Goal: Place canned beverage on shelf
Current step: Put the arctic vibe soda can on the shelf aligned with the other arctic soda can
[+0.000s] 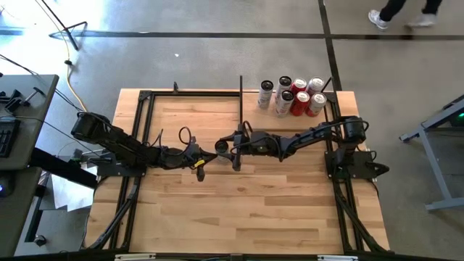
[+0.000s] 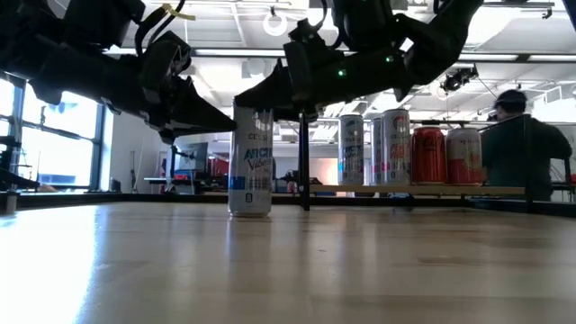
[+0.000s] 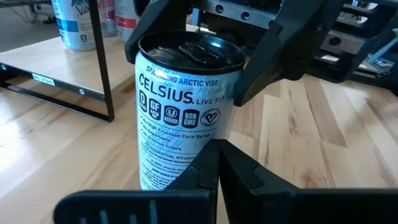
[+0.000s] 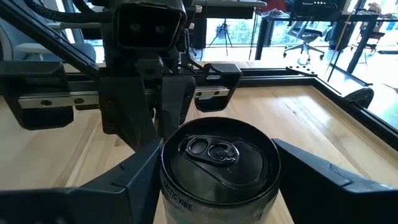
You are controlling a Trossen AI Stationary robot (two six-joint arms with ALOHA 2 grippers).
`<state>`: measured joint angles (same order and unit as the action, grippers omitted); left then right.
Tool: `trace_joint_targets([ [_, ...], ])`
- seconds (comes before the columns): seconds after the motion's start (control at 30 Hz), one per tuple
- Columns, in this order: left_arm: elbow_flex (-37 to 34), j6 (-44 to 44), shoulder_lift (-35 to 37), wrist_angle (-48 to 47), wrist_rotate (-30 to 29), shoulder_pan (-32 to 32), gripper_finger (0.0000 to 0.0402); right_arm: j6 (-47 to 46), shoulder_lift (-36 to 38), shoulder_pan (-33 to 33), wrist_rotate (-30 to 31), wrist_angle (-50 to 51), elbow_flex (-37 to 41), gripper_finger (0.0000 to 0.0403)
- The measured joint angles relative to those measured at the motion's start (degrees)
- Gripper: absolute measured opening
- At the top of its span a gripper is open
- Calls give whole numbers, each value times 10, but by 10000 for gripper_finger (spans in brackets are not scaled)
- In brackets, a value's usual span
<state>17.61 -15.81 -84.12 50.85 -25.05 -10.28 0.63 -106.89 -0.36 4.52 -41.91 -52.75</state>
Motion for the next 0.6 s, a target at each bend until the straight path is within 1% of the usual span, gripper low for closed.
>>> trace_joint_targets([
  [0.23, 0, 15, 11, -2, -3, -14, 0, -7, 15, 16, 27, 17, 2, 251],
  [0.33, 0, 29, 30, -4, -23, -26, 0, -8, 32, 25, 31, 38, 3, 251],
  [0.6, 1, 40, 68, -45, -64, -52, 1, 0, 89, 63, 87, 78, 3, 250],
])
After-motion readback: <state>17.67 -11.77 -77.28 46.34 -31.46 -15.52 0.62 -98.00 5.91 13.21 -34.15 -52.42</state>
